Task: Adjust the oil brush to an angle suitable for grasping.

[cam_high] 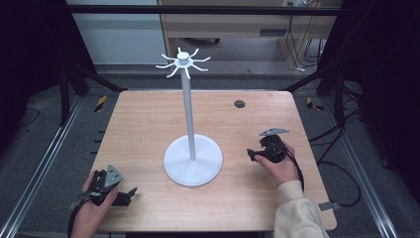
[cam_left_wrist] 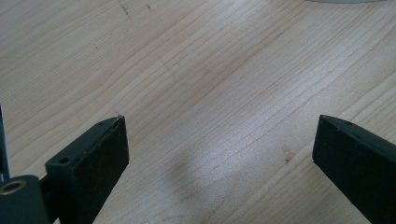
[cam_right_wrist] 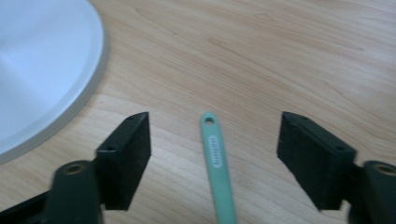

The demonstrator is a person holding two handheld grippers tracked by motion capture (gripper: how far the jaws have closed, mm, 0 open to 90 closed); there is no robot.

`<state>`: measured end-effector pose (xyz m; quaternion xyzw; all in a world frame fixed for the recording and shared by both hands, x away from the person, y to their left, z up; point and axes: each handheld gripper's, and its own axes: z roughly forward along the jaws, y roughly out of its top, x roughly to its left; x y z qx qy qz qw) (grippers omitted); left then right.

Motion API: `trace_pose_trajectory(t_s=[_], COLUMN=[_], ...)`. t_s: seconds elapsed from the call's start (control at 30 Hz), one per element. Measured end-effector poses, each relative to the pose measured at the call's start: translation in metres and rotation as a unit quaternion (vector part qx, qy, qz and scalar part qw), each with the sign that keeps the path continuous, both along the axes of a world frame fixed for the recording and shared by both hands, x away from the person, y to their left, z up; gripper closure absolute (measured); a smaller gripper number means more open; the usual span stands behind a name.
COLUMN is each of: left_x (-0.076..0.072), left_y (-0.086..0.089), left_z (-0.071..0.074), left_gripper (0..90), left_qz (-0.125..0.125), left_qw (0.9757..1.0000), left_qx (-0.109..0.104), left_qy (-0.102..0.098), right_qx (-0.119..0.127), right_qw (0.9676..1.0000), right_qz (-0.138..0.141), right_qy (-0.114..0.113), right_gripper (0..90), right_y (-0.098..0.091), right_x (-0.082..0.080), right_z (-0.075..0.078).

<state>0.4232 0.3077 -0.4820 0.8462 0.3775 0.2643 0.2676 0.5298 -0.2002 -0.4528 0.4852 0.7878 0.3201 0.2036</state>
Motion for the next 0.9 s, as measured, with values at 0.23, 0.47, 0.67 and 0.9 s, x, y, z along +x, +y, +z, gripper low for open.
trace_pose_trajectory(t_s=[0.23, 0.47, 0.67, 0.9], left_x=[0.000, 0.000, 0.000, 0.000], left_y=[-0.001, -0.001, 0.000, 0.000], left_z=[0.000, 0.000, 0.000, 0.000], left_gripper=[3.2, 3.3, 3.3, 3.4], left_qz=[-0.002, -0.003, -0.004, 0.001], left_qw=[1.0000, 1.0000, 1.0000, 1.0000], left_qx=[0.003, 0.004, 0.003, 0.007], left_qy=[0.001, 0.001, 0.001, -0.002], right_qx=[-0.008, -0.033, -0.040, -0.045], right_qw=[0.9991, 0.9925, 0.9909, 0.9927], right_qz=[0.042, 0.113, 0.118, 0.095], right_qy=[0.000, 0.034, 0.051, 0.059], right_gripper=[50.1, 76.5, 88.4, 90.0], right_y=[0.015, 0.031, 0.030, 0.023], right_x=[-0.007, -0.012, -0.011, -0.006], right_z=[0.002, -0.007, -0.012, -0.016])
